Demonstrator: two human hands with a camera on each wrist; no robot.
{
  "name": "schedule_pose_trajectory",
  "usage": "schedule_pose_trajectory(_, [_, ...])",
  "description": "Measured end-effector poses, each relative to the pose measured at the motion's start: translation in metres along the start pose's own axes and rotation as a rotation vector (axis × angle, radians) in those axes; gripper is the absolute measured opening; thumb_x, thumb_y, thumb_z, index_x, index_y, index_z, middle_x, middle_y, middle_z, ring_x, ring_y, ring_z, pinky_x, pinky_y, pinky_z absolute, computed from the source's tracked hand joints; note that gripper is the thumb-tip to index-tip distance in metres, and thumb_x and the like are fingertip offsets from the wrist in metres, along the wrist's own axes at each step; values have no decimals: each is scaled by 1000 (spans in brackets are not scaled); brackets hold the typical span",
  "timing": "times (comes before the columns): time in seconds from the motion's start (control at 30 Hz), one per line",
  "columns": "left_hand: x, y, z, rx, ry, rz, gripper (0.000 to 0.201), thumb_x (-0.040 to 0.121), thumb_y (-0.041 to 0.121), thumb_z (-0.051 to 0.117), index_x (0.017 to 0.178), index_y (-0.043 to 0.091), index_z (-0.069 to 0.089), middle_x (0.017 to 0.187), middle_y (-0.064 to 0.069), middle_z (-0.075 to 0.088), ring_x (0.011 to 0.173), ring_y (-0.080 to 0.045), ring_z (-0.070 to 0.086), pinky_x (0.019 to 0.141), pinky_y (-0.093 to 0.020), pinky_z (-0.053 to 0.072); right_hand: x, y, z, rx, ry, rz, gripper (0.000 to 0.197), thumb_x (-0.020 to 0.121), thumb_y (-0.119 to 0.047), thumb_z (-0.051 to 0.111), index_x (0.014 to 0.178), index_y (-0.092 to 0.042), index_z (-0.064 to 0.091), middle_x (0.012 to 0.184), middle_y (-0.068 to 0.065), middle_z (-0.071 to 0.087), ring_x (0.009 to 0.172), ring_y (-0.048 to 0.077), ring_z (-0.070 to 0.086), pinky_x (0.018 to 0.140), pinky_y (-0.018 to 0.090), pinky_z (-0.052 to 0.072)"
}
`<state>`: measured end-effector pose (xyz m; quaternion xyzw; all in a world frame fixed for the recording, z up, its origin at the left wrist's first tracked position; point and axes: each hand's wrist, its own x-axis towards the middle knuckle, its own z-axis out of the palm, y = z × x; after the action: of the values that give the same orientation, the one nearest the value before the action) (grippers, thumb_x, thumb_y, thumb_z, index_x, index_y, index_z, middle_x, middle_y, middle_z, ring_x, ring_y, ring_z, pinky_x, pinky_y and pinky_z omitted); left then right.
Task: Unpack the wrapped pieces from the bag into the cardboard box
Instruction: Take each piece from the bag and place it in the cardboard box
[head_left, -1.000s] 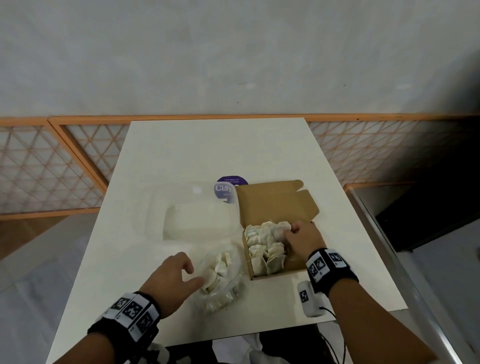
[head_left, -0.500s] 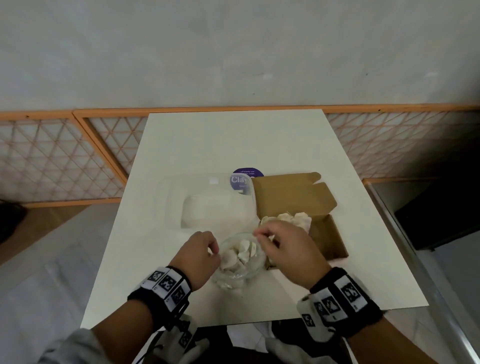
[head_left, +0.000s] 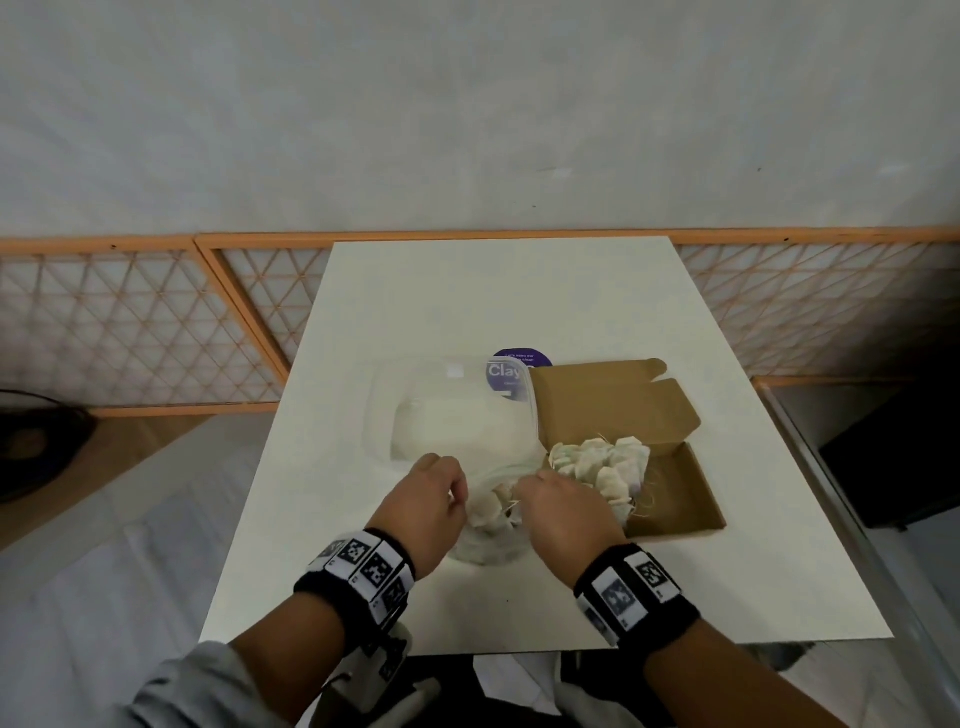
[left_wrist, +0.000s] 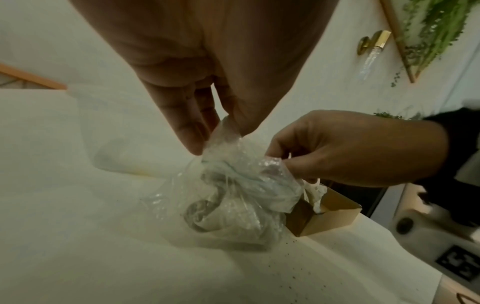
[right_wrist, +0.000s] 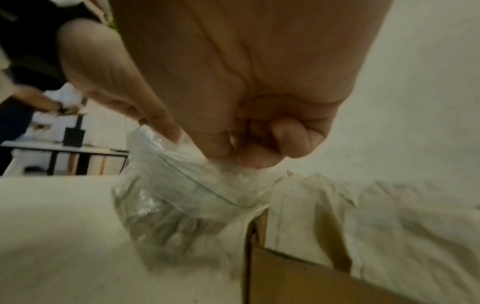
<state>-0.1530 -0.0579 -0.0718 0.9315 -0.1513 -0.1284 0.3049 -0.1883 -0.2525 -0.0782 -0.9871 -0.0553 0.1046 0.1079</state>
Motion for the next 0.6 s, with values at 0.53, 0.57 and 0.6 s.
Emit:
schedule_pose_trajectory(0.53, [-7,41,-25,-380,-97,33,41,88,36,77,125,37,58,119,23,61,89,3,70,75,-23,59,-28,-3,-57,1006,140,78,12,102,-21,64,97,-17,74,79,-1,74,70,10,71,63,22,57])
schedule_pose_trajectory(0.57, [-6,42,-25,-370,-76,39,37,89,37,78,122,37,61,116,22,63,83,2,70,73,-22,57,-28,-5,-56,1027,135,80,11,102,-19,65,98,-15,74,82,2,75,72,11,72,65,23,58])
schedule_pose_trajectory(0.6, [-4,41,-25,-350,-50,40,30,89,36,77,116,38,64,112,20,66,77,1,69,71,-22,56,-28,-6,-56,1044,136,81,10,101,-18,65,98,-14,74,84,4,76,75,13,74,67,25,60])
